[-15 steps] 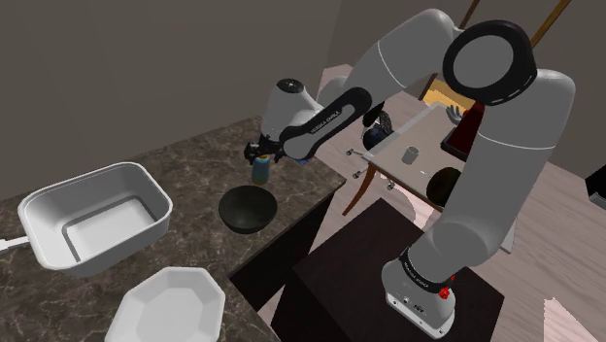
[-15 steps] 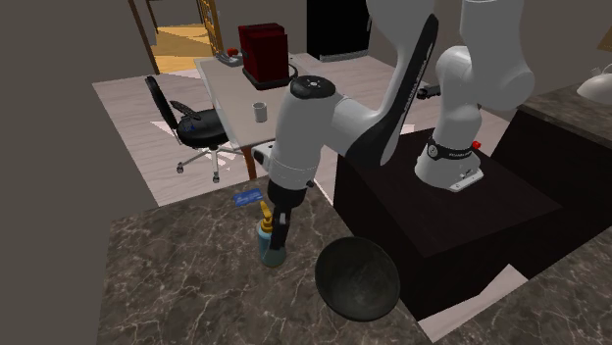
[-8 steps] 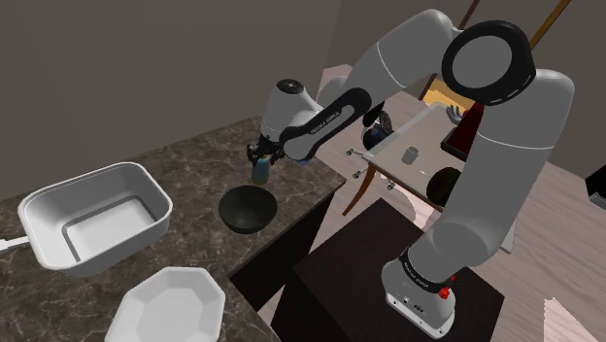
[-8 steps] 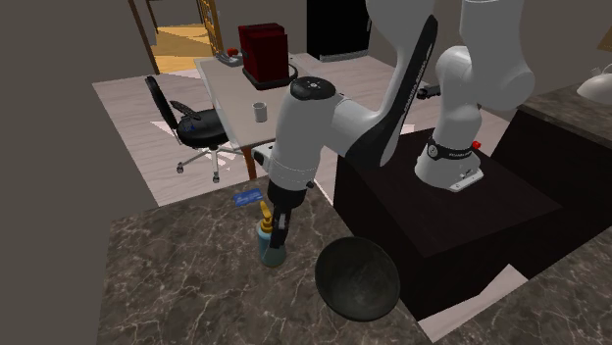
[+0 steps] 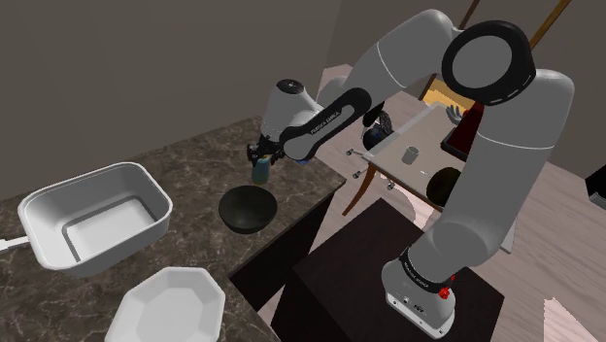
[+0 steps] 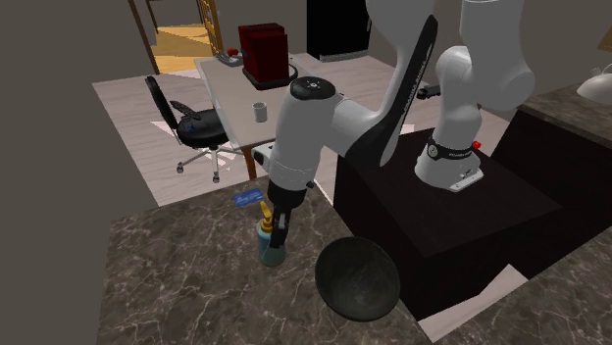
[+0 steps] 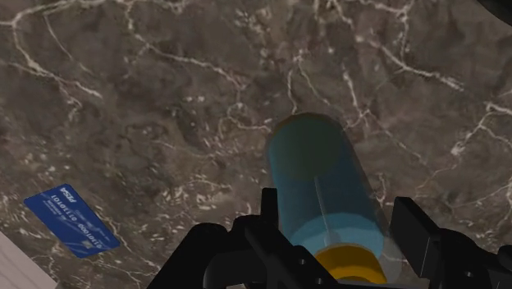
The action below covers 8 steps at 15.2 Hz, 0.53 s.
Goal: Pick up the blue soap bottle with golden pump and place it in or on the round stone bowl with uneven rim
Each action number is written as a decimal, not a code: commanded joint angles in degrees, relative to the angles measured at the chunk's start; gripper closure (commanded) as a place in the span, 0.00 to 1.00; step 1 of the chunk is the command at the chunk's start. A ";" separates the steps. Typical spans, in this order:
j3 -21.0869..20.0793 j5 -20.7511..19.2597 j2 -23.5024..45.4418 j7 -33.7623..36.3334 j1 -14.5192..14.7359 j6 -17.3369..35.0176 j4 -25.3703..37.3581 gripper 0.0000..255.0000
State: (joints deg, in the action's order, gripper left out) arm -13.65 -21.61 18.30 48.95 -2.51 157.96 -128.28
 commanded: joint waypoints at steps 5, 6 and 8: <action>-1.45 2.34 -2.59 -1.93 -1.01 -2.40 -0.07 1.00; -1.76 2.92 -3.22 -2.41 -1.23 -3.02 -0.05 1.00; -2.35 4.08 -4.47 -3.35 -1.64 -4.27 0.03 1.00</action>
State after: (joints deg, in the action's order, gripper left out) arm -15.70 -18.05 14.42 45.91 -4.05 154.32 -128.27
